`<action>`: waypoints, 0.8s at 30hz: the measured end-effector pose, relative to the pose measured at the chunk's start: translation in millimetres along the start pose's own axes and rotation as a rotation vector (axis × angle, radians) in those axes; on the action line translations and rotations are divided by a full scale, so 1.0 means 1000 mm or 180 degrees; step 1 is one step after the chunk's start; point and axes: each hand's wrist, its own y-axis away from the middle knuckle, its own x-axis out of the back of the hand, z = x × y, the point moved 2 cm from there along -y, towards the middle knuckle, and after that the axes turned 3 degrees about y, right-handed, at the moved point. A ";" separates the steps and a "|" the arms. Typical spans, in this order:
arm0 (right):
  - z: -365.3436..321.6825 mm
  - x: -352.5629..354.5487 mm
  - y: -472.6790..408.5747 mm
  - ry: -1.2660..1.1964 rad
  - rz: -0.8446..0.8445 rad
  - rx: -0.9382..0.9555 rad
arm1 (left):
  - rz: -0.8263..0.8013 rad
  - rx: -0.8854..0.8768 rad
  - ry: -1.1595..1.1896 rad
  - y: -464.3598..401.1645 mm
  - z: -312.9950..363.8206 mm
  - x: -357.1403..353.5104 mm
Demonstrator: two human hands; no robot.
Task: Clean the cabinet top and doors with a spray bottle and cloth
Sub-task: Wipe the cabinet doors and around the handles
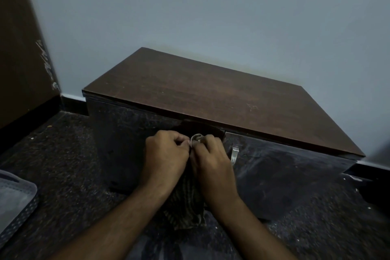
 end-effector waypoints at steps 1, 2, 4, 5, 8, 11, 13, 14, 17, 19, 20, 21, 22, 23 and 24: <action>0.001 -0.001 0.005 0.0059 -0.0013 -0.0030 | -0.0045 0.0020 0.0001 0.001 0.000 0.000; 0.002 -0.002 0.008 0.0134 0.0012 -0.0054 | -0.0082 0.0033 0.0007 0.001 0.000 0.001; -0.002 -0.003 0.011 0.0436 0.0185 -0.0030 | -0.0107 0.0035 0.0019 0.002 0.001 0.002; -0.004 -0.003 0.009 0.0579 0.0325 0.0000 | -0.0110 0.0036 0.0032 0.002 0.001 0.002; -0.008 -0.004 0.004 0.0648 0.0603 0.0072 | -0.0092 0.0008 0.0075 0.001 0.002 0.001; -0.009 -0.012 0.014 0.0790 0.0394 0.0255 | -0.0088 -0.0047 0.0069 0.002 0.001 -0.001; -0.005 -0.017 0.023 0.0593 0.0240 0.0127 | -0.0115 -0.0095 0.0031 0.002 -0.001 -0.001; -0.004 -0.017 0.026 0.0317 0.0245 -0.0066 | -0.0134 -0.0116 0.0037 0.001 -0.003 0.000; -0.002 -0.009 0.033 -0.0863 0.0596 -0.0858 | -0.0278 -0.0137 0.0142 -0.002 -0.006 0.000; -0.003 0.002 0.033 -0.1295 0.0879 -0.1538 | -0.0269 -0.0157 0.0096 -0.003 -0.007 -0.001; -0.001 0.004 0.031 -0.1542 0.0934 -0.2024 | -0.0227 -0.0178 0.0056 -0.004 -0.007 -0.002; 0.001 0.005 0.029 -0.1844 0.0933 -0.2489 | -0.0185 -0.0197 0.0033 -0.004 -0.008 -0.004; 0.004 0.005 0.029 -0.2071 0.0923 -0.2870 | -0.0159 -0.0209 0.0013 -0.004 -0.008 -0.006; 0.007 0.006 0.028 -0.2196 0.0919 -0.3106 | -0.0142 -0.0224 -0.0010 -0.005 -0.008 -0.008; 0.007 0.006 0.025 -0.2200 0.0917 -0.3173 | -0.0129 -0.0244 -0.0030 -0.005 -0.008 -0.009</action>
